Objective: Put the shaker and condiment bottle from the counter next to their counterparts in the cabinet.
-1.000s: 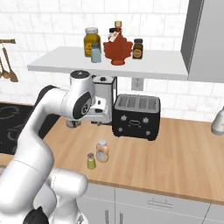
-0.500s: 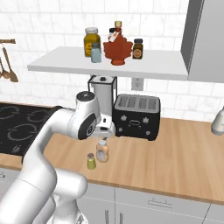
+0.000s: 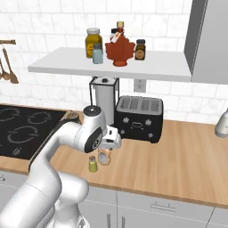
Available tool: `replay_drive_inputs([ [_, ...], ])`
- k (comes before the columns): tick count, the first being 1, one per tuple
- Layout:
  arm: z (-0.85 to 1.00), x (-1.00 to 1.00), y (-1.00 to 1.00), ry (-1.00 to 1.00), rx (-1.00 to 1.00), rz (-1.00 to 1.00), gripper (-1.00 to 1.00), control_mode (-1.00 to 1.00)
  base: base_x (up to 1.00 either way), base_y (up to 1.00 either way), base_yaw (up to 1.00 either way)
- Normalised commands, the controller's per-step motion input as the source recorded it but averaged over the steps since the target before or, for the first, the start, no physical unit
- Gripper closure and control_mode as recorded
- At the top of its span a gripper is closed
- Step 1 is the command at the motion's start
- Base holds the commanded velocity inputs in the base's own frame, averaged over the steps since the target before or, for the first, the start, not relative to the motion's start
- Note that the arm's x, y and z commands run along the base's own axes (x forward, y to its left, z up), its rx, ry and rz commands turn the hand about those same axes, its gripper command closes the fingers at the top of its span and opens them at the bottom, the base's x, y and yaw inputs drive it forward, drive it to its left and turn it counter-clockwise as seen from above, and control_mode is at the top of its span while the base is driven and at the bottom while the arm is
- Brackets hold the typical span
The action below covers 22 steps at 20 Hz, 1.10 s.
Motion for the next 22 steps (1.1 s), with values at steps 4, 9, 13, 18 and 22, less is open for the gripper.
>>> replay_drive_inputs([
  [4, -0.14, 0.49, 0.00, 0.00, 0.00, -0.10, -1.00, -1.00, 0.00, 0.00, 0.00],
  [9, -0.07, 0.32, 0.00, 0.00, 0.00, -0.07, -1.00, -1.00, 0.00, 0.00, 0.00],
  [13, -0.09, 0.01, 0.00, 0.00, 0.00, 0.00, -1.00, -1.00, 0.00, 0.00, 0.00],
  [18, -0.19, 0.11, 0.00, 0.00, 0.00, 0.00, -1.00, -1.00, 0.00, 0.00, 0.00],
  [22, -0.14, 0.25, -0.01, 0.00, 0.00, -0.01, -1.00, -1.00, 0.00, 0.00, 0.00],
])
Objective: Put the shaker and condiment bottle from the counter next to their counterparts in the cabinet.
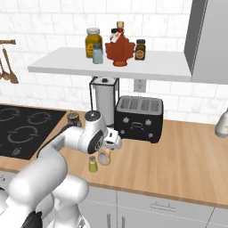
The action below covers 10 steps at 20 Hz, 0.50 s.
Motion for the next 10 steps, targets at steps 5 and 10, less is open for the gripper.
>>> replay_drive_inputs([
  [5, -0.06, 0.24, -0.04, 0.00, 0.00, -0.01, -1.00, -1.00, 0.00, 0.00, 0.00],
  [10, -0.13, 0.03, -0.07, 0.00, 0.00, 0.00, -1.00, -1.00, 0.00, 0.00, 0.00],
])
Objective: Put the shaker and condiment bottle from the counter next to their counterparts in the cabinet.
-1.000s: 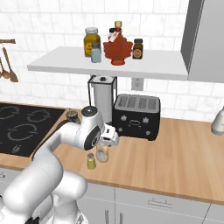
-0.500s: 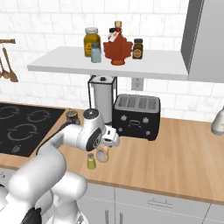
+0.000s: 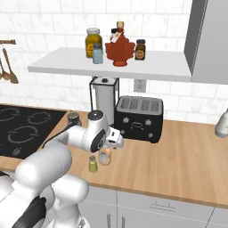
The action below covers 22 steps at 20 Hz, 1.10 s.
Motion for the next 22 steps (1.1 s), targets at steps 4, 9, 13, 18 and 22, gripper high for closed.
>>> replay_drive_inputs([
  [4, -0.24, 0.00, -0.03, 0.00, 0.00, 0.00, -1.00, -1.00, 0.00, 0.00, 0.00],
  [9, -0.43, 0.00, 0.01, 0.01, 0.00, -0.01, 1.00, -1.00, 0.00, 0.00, 0.00],
  [13, -0.05, -0.07, 0.02, -0.01, 0.00, -0.01, 1.00, -1.00, 0.00, 0.00, 0.00],
  [18, 0.16, -0.06, 0.09, -0.03, -0.01, -0.08, 1.00, -1.00, 0.00, 0.00, 0.00],
  [22, 0.93, 0.00, 0.00, -0.01, -0.07, -0.22, 1.00, -1.00, 0.00, 0.00, 0.00],
])
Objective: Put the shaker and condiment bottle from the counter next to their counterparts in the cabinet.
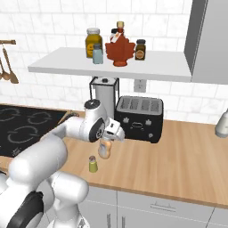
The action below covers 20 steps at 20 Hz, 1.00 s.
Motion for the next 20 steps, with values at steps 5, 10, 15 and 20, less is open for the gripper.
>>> replay_drive_inputs([
  [5, 1.00, 0.00, 0.00, 0.00, 0.00, -0.14, 1.00, -1.00, 0.00, 0.00, 0.00],
  [10, 0.33, -0.05, 0.00, -0.01, 0.00, -0.06, 1.00, -1.00, 0.00, 0.00, 0.00],
  [15, 0.35, 0.04, -0.04, 0.00, 0.00, -0.07, 1.00, -1.00, 0.00, 0.00, 0.00],
  [20, 0.88, 0.28, -0.06, -0.01, 0.00, -0.13, 1.00, -1.00, 0.00, 0.00, 0.00],
])
